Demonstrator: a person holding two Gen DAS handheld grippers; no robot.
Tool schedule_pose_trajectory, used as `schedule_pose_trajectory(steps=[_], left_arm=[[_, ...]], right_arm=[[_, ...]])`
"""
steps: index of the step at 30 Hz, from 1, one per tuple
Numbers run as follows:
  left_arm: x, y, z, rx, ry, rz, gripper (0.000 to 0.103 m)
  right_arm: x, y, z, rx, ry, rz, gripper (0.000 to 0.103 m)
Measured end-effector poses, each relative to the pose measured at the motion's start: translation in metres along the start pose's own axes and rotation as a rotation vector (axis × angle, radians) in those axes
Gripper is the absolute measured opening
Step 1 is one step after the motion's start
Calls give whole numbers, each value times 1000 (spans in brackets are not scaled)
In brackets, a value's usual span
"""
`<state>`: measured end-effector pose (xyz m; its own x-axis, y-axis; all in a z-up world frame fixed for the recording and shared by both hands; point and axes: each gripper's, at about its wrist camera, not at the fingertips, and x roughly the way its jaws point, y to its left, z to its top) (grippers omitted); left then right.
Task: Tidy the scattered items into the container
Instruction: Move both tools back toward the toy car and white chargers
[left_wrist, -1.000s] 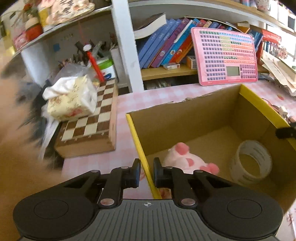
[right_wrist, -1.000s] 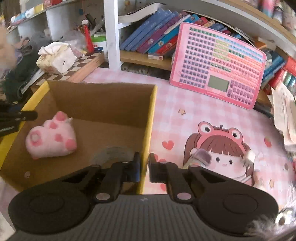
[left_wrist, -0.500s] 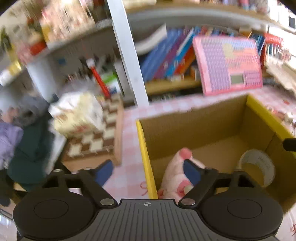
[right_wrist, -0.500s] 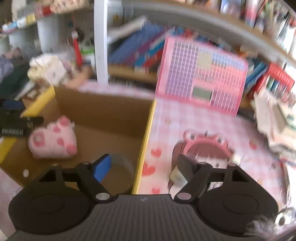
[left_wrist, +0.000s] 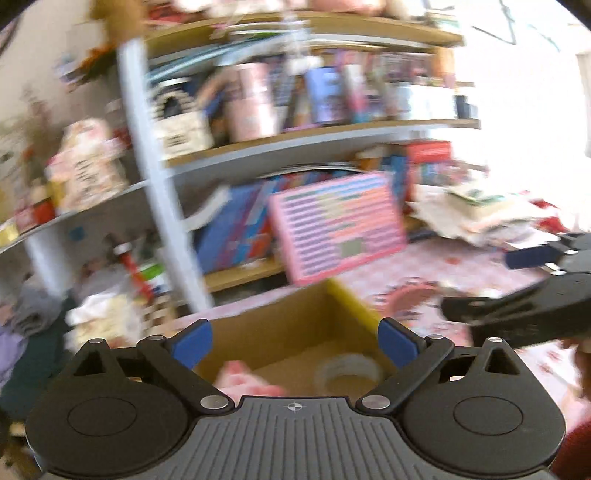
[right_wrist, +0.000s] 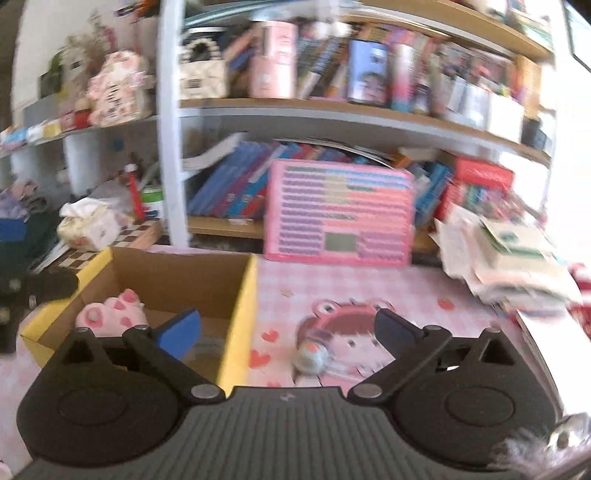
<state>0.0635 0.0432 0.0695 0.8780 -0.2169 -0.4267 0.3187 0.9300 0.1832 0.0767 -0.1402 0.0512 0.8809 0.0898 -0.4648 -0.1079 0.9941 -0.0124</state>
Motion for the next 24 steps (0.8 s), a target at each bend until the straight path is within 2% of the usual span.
schedule_pose_trajectory(steps=[6, 12, 19, 24], left_arm=[[11, -50, -10, 125, 44, -176, 98], [16, -78, -15, 163, 70, -287, 98], [30, -102, -13, 181, 114, -337, 98], [44, -122, -5, 186, 135, -307, 98]], right_arm=[[-22, -22, -22, 70, 39, -106, 103], [-37, -44, -44, 136, 113, -223, 103], [-43, -71, -56, 182, 179, -268, 103], [-31, -91, -54, 151, 195, -263, 103]])
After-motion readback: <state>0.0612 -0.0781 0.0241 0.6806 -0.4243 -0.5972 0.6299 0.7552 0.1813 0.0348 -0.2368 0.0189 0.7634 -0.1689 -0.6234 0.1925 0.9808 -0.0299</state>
